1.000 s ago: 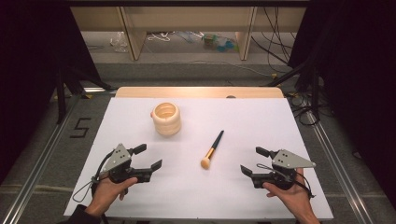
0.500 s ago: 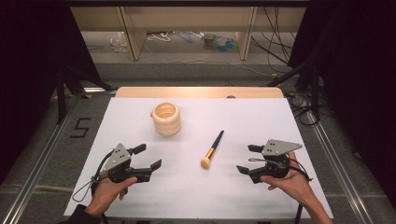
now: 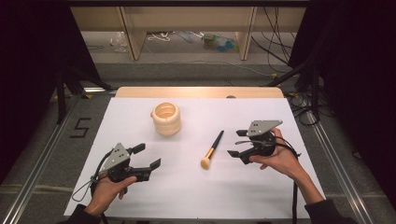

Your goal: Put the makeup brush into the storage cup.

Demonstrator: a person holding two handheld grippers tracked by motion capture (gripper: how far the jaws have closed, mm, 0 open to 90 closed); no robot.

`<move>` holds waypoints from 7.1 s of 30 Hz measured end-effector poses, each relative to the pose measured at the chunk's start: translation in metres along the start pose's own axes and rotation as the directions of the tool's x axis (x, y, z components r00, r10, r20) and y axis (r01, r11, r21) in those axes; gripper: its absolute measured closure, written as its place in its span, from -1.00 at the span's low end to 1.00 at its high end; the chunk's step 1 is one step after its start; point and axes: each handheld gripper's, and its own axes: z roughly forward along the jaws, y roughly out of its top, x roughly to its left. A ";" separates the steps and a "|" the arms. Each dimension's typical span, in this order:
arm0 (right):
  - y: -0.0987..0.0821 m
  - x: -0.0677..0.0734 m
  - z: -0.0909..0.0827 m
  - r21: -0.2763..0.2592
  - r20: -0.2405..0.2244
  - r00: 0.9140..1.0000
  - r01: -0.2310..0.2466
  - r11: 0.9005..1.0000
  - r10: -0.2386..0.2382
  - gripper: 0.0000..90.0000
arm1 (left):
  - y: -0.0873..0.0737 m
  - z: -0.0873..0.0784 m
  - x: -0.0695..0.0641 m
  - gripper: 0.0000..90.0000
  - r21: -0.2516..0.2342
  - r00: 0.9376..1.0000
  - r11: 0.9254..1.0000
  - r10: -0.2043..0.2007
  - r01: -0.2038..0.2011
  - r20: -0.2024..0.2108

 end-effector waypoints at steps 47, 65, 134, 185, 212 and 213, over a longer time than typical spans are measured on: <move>0.024 -0.038 0.124 0.304 -0.339 0.906 0.362 0.881 -0.255 -0.51 | 0.000 0.000 0.000 -0.63 0.000 1.000 1.000 -0.007 0.007 0.001; 0.018 -0.038 0.138 0.339 -0.404 0.876 0.411 0.847 -0.264 -0.47 | 0.000 -0.001 0.000 -0.63 -0.005 1.000 1.000 -0.002 0.002 0.002; 0.026 -0.032 0.143 0.474 -0.363 0.915 0.344 0.811 -0.176 0.55 | 0.000 -0.002 0.001 -0.63 -0.007 1.000 1.000 -0.007 0.007 -0.003; 0.050 -0.028 0.126 0.442 -0.235 0.952 0.286 0.850 -0.198 0.66 | 0.000 -0.002 0.001 -0.63 -0.007 1.000 1.000 -0.015 0.015 -0.004; 0.094 -0.051 0.112 -0.188 0.014 0.993 -0.110 0.976 0.115 0.66 | 0.000 -0.001 0.001 -0.63 -0.007 1.000 1.000 -0.017 0.017 -0.003; 0.097 -0.053 0.114 -0.197 0.034 0.993 -0.102 0.975 0.111 0.66 | 0.000 -0.001 0.002 -0.63 -0.006 1.000 1.000 -0.008 0.008 -0.002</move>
